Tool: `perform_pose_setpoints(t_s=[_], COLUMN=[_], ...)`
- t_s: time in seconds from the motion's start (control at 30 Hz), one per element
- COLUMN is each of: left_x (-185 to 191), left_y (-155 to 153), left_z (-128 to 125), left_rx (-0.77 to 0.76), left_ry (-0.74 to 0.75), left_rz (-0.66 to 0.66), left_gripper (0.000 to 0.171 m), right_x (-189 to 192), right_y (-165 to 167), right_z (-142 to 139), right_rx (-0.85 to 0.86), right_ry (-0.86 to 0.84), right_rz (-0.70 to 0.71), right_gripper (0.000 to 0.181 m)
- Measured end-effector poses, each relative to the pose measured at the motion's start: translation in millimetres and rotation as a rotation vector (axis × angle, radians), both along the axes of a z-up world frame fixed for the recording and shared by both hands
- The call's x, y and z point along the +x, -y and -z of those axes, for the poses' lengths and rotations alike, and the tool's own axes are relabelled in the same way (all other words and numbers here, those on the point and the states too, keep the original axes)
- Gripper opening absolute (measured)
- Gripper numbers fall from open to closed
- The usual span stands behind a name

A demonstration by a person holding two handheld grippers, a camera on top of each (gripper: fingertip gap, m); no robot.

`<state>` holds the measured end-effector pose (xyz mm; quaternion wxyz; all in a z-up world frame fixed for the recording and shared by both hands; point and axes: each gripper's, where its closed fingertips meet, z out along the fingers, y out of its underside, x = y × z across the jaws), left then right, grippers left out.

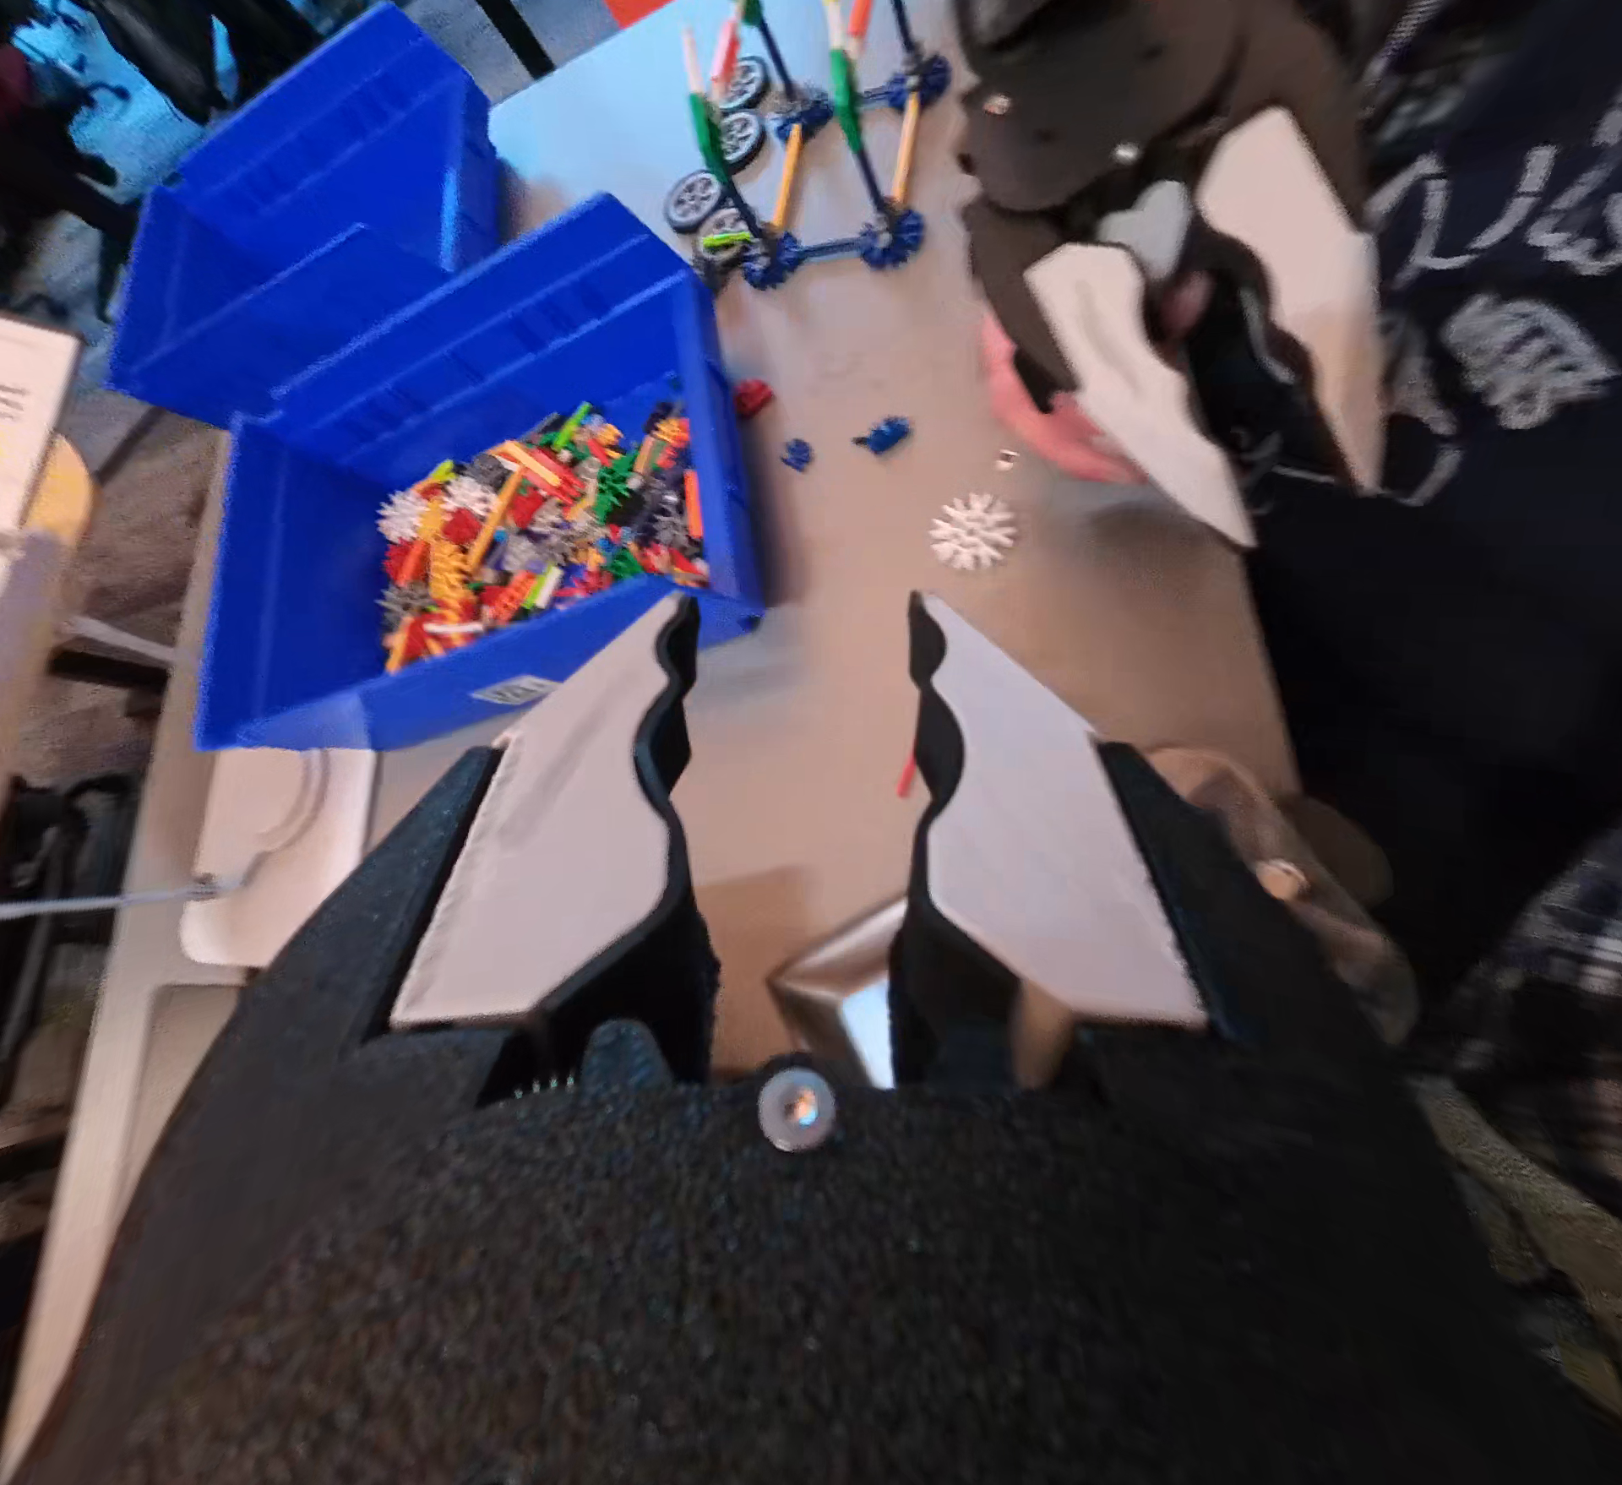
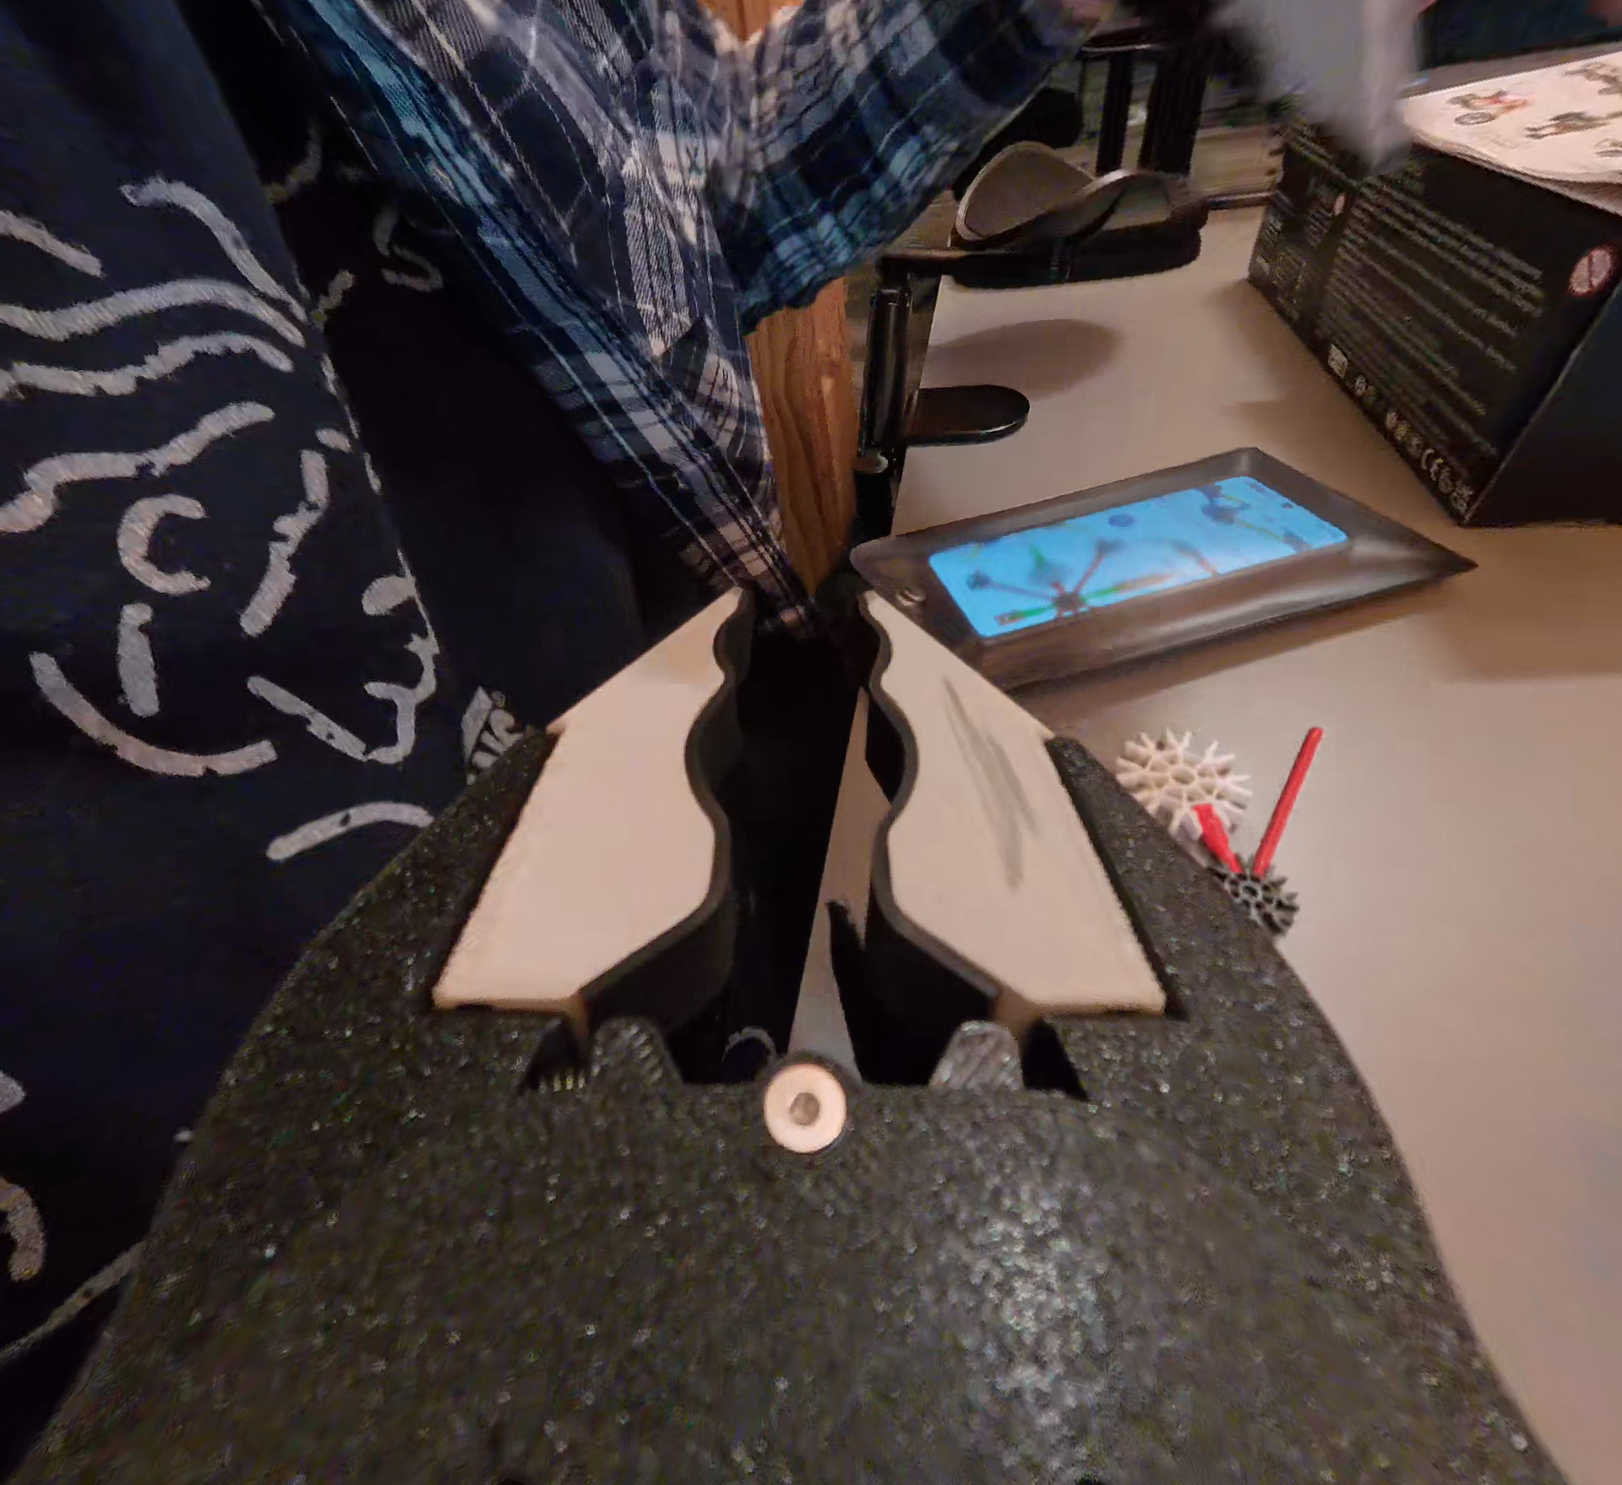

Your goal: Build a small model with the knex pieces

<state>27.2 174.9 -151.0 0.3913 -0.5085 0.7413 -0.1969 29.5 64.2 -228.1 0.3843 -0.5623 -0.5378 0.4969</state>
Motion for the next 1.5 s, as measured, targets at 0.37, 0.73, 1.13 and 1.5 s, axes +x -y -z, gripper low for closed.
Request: perform_pose_setpoints(t_s=[0.37,0.73,1.13,1.5], left_x=[130.0,162.2,166.8,161.3], left_y=[-132.3,-182.4,-187.3,-207.7], left_z=[13.2,124.6,164.8,147.0], left_rx=[0.136,0.019,-0.004,-0.075], left_ry=[-0.336,-0.699,-0.799,-0.738], left_rz=[0.022,0.125,0.219,0.161], left_gripper=[0.029,0.034,0.018,0.02], right_x=[38.3,73.7,78.0,79.0], right_y=[-1.7,-7.8,-5.6,-4.5], right_z=[-3.5,-25.5,-29.0,-30.3], right_rx=[0.005,-0.04,-0.054,-0.059], right_ry=[-0.118,-0.3,-0.328,-0.334], right_rz=[0.046,0.058,0.032,0.027], right_gripper=[0.02,0.019,0.019,0.019])
